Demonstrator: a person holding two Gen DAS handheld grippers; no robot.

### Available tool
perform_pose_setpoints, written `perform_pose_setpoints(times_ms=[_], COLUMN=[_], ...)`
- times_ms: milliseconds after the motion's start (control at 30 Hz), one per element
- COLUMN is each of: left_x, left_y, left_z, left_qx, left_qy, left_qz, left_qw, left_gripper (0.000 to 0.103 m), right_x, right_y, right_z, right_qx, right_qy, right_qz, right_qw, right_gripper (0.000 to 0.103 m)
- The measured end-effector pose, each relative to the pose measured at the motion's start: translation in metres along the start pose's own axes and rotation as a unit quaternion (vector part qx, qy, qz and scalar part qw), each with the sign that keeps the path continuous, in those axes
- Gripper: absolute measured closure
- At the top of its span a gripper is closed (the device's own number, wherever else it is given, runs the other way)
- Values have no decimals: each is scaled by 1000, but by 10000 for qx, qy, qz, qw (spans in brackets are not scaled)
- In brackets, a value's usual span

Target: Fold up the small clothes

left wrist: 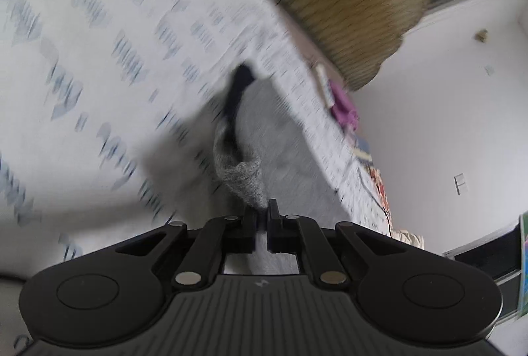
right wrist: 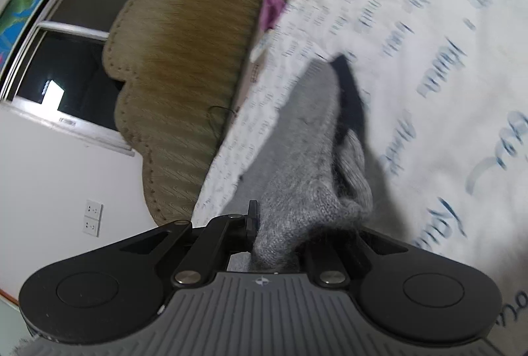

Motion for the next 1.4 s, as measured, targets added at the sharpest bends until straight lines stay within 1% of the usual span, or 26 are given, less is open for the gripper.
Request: perform_pose_setpoints(times_ms=[67,133,167,200,233,267,300,333,367,400,467,533,600,667,833,933,1000,1100,1167,1267,1367,1400], left_x=[19,34,38,39,38,35,31,28,29,31,31,24,16,3,-23,-20,-12,13,32,58,83,85], left_y=[-7,-9,-10,-9,-7,-4,-1,4,8,11,12,12,14,17,17,5,-6,-26,-42,-60,-69,-69], left_z=[4,9,12,14,15,17,18,18,17,17,16,9,-1,-12,-49,-75,-93,-113,-119,-113,-96,-92], left_qx=[-7,-3,4,-37,-87,-138,-195,-314,-471,-510,-457,-501,-592,-625,-661,-589,-546,-380,-267,-64,46,42], left_qy=[68,146,168,88,63,66,83,195,419,589,636,646,503,331,-90,-219,-235,-121,81,376,720,587], left_qz=[-392,-714,-850,-929,-952,-928,-854,-717,-634,-613,-563,-297,-239,-186,63,-30,-54,-279,-393,-474,-320,-371], left_qw=[9992,9973,9962,9956,9954,9956,9961,9967,9960,9951,9953,9962,9967,9973,9978,9980,9982,9988,9988,9981,9969,9976], left_gripper=[96,83,72,68,65,57,55,57,82,99,99,99,100,100,100,100,100,100,100,100,98,96], right_x=[-13,-20,-24,-25,-25,-25,-24,-24,-25,-23,-20,-13,-6,0,23,32,31,23,11,-23,-60,-69], right_y=[-2,-5,-7,-9,-11,-11,-11,-10,-8,-5,-4,-7,-8,-7,-10,-16,-23,-40,-55,-73,-81,-83], right_z=[0,2,3,4,4,3,4,5,3,0,-2,-6,-9,-13,-27,-45,-62,-90,-107,-122,-119,-115], right_qx=[-30,-19,11,41,24,-20,-31,-15,-116,-305,-396,-428,-480,-565,-448,-350,-272,-102,17,105,127,155], right_qy=[-57,-116,-225,-284,-272,-271,-291,-299,-265,-228,-351,-414,-421,-289,124,338,419,457,422,58,-384,-532], right_qz=[194,262,285,283,248,206,196,238,264,181,-91,-419,-578,-559,-484,-425,-377,-232,-121,37,55,-24], right_qw=[9998,9996,9993,9992,9993,9994,9994,9993,9992,9991,9986,9974,9963,9964,9977,9979,9980,9986,9990,9999,9992,9985], right_gripper=[89,84,80,71,66,65,63,64,71,93,92,93,93,93,93,93,93,93,93,93,92,97])
Point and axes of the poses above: each gripper's, at about its wrist camera, not at the fingertips, and z roughly the way its jaws point, x to its left, y to its top, the point moved 10 cm from there along z, roughly the way its jaws point, and after that the axes turned 7 degrees about z, right-handed, at the moved point
